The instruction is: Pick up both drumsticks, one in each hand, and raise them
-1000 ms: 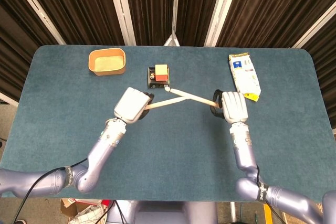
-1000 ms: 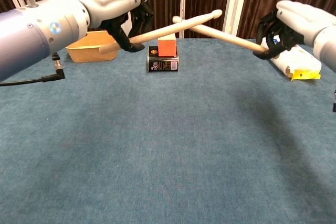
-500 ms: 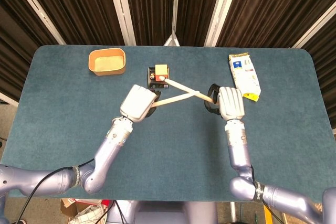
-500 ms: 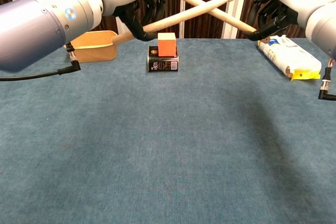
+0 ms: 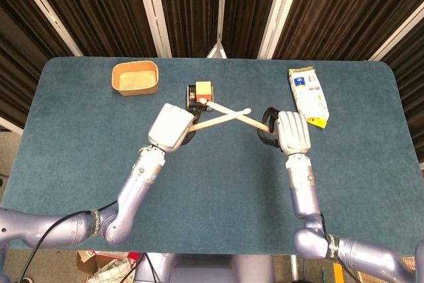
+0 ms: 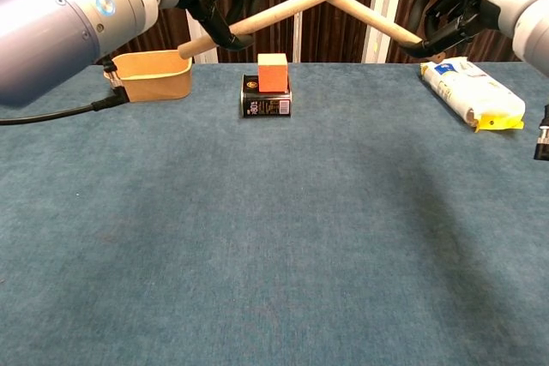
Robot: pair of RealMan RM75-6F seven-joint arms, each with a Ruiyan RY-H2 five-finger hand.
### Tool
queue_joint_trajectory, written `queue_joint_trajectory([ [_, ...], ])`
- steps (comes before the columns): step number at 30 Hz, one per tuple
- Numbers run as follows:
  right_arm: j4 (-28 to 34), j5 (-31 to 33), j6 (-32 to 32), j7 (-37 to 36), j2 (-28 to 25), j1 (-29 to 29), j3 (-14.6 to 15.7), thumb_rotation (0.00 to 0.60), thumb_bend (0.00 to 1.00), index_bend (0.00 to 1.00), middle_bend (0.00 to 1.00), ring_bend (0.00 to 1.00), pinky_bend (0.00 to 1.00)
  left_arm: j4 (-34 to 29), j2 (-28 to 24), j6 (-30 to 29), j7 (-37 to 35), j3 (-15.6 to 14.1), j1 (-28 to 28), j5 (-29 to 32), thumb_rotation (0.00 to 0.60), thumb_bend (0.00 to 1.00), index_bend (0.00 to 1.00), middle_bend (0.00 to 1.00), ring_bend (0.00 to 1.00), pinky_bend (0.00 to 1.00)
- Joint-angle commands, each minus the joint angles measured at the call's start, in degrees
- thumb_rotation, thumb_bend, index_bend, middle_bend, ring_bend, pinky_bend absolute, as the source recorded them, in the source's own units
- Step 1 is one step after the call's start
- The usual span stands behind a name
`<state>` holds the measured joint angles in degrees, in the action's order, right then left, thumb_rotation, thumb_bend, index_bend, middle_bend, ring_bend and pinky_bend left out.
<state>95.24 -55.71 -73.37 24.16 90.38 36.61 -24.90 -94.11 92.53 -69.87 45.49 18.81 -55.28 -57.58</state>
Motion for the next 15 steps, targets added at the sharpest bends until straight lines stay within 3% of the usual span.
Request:
queue_joint_trajectory([
  [1,0.1,-0.14,-0.15,-0.39,0.02,0.03,0.23,0.6,0.5,0.84,0.72,0.84,0.62,-0.07,-0.17,-0.02,0.1,-0.32,0.03,-0.12,0.6,0.58,0.7,0.78,0.92,0.97],
  [15,0.65,-0.62,-1.0,-2.5,-1.03,-0.48,1.06,0.6,0.5,0.84,0.72,0.84,0.62,-0.94,-0.71,-0.77,0.63,-0.55,-0.01,0.38,0.6,0.58,0.7,0.78,0.92,0.97],
])
